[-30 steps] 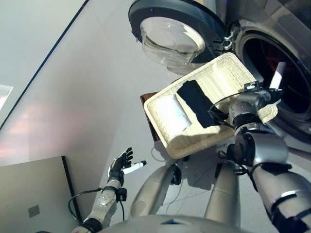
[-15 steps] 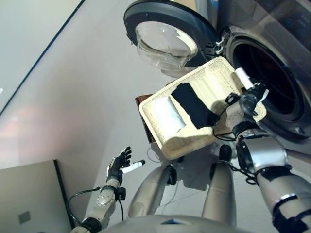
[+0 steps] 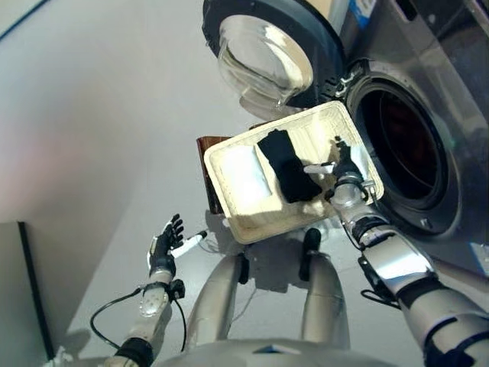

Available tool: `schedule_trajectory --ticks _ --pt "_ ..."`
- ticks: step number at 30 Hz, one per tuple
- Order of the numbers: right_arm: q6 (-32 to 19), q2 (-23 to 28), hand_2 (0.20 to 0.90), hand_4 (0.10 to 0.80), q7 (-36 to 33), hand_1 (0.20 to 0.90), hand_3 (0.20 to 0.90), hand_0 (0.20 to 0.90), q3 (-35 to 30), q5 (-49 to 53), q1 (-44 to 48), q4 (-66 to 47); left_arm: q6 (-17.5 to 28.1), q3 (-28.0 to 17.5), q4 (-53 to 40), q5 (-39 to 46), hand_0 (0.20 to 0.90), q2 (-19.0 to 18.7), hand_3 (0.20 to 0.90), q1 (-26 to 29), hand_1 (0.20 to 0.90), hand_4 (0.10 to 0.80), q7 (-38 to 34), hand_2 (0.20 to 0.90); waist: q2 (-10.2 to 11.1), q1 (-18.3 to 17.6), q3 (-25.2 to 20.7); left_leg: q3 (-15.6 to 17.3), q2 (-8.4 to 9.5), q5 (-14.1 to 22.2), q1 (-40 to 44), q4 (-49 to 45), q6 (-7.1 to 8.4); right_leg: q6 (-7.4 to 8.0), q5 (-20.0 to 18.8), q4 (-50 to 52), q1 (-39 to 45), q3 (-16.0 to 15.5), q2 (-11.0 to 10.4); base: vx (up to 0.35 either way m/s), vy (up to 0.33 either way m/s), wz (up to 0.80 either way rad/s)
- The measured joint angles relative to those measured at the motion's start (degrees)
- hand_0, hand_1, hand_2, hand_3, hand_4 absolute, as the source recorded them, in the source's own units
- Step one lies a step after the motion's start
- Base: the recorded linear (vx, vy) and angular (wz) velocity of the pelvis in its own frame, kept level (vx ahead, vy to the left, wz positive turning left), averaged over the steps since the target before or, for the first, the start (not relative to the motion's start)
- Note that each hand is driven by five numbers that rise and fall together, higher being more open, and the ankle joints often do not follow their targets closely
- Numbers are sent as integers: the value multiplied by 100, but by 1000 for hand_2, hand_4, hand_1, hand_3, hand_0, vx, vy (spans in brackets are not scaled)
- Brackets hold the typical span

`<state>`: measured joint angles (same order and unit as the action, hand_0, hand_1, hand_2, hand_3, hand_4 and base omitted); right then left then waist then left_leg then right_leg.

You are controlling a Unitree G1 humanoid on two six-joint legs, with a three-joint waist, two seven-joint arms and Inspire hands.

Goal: Pick up the clothes and place them into the washing machine

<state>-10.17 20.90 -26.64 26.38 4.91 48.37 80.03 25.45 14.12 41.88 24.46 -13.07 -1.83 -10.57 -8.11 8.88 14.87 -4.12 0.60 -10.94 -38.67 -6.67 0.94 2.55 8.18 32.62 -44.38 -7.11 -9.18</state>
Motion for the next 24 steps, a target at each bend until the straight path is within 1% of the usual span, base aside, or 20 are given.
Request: schedule_trajectory --ticks 1,3,5,7,9,10,11,12,13,15,17,18,19,20,21,22,24 --pt "16 -18 900 800 -18 900 900 900 2 -17 56 90 0 -8 -19 0 900 -19 900 12 900 800 -16 900 38 90 27 -17 10 -1 -11 -6 1 1 3 15 2 -21 -1 75 -25 16" --pt "39 -37 900 800 -105 900 900 900 5 -65 171 279 -1 -30 -91 0 900 -27 900 24 900 800 -70 900 61 132 56 -66 12 6 -68 -42 12 8 22 17 -13 -74 0 -24 -5 14" --pt "99 -88 900 800 -156 900 900 900 20 -120 291 479 -4 -60 -125 2 900 -70 900 97 900 800 -147 900 105 176 122 -142 25 40 -147 -126 -13 -28 104 51 -8 -160 -42 14 -7 23" --pt "183 -195 900 800 -213 900 900 900 35 -120 478 641 -3 -63 -266 0 900 -168 900 138 900 800 -196 900 184 208 243 -186 48 84 -241 -316 29 -62 124 166 -27 -205 -65 -53 3 17" --pt "252 -169 900 800 -229 900 900 900 53 -124 661 674 -4 -64 -381 -2 900 -206 900 266 900 800 -199 900 197 281 338 -272 71 193 -491 -650 47 -92 189 333 -140 -287 -97 -58 9 21" --pt "273 -173 900 800 -243 900 900 900 64 -124 765 731 -17 -67 -468 -3 900 -218 900 322 900 800 -207 900 201 308 388 -314 135 259 -633 -857 64 -96 252 508 -219 -322 -134 -52 36 31" --pt "280 -169 900 800 -244 900 900 900 41 -124 822 737 -16 -78 -574 -8 900 -231 900 356 900 800 -209 900 208 318 423 -347 158 321 -765 -1044 67 -106 326 633 -313 -346 -215 -26 46 32" --pt "280 -174 900 800 -244 900 900 900 41 -124 863 735 -16 -113 -659 -34 900 -235 900 378 900 800 -209 900 206 345 459 -378 197 369 -876 -1188 67 -129 382 746 -364 -386 -237 -27 43 34" --pt "280 -177 900 800 -243 900 900 900 47 -130 881 737 -16 -153 -715 -44 900 -234 900 404 900 800 -209 900 206 353 485 -406 229 430 -998 -1371 74 -97 439 910 -441 -413 -302 -17 37 27" --pt "286 -173 900 800 -243 900 900 900 43 -234 905 759 -19 -216 -740 -54 900 -240 900 482 900 800 -215 900 206 433 565 -415 242 556 -1154 -1644 69 -168 559 1096 -524 -443 -338 -16 32 15" --pt "311 -187 900 800 -243 900 900 900 64 -280 968 861 -22 -224 -779 -86 900 -256 900 514 900 800 -240 900 200 476 596 -421 267 598 -1294 -1763 44 -186 608 1227 -639 -468 -378 -23 43 12" --pt "395 -180 900 800 -243 900 900 900 63 -314 1013 893 -41 -217 -784 -131 900 -253 900 534 900 800 -260 900 161 483 646 -415 293 596 -1347 -1808 44 -183 625 1279 -654 -498 -401 -37 49 19" --pt "432 -172 862 773 -248 862 862 862 60 -365 1076 1011 -47 -210 -812 -157 900 -253 900 536 900 800 -266 900 158 515 648 -415 315 597 -1446 -1856 43 -187 648 1352 -751 -499 -433 -30 33 18" --pt "458 -170 598 584 -368 598 598 598 65 -425 1150 1083 -59 -208 -844 -164 900 -256 900 543 900 800 -286 900 154 529 650 -416 315 597 -1549 -1882 44 -193 652 1402 -859 -504 -455 -27 26 13" --pt "523 -140 598 584 -519 598 598 598 67 -470 1231 1125 -82 -197 -878 -167 900 -255 900 553 900 800 -323 900 153 562 651 -417 325 596 -1649 -1924 44 -196 652 1437 -956 -516 -471 -13 19 9" --pt "535 -118 200 300 -585 200 200 200 65 -483 1266 1147 -85 -196 -881 -171 900 -256 900 558 900 800 -324 900 154 571 650 -420 320 596 -1689 -1935 44 -196 652 1450 -999 -515 -476 -20 29 12" --pt "643 62 200 300 -603 200 200 200 63 -499 1355 1165 -139 -163 -879 -202 900 -257 900 565 900 800 -331 900 146 625 663 -409 330 593 -1765 -1948 44 -191 655 1476 -1050 -521 -507 -14 31 11"
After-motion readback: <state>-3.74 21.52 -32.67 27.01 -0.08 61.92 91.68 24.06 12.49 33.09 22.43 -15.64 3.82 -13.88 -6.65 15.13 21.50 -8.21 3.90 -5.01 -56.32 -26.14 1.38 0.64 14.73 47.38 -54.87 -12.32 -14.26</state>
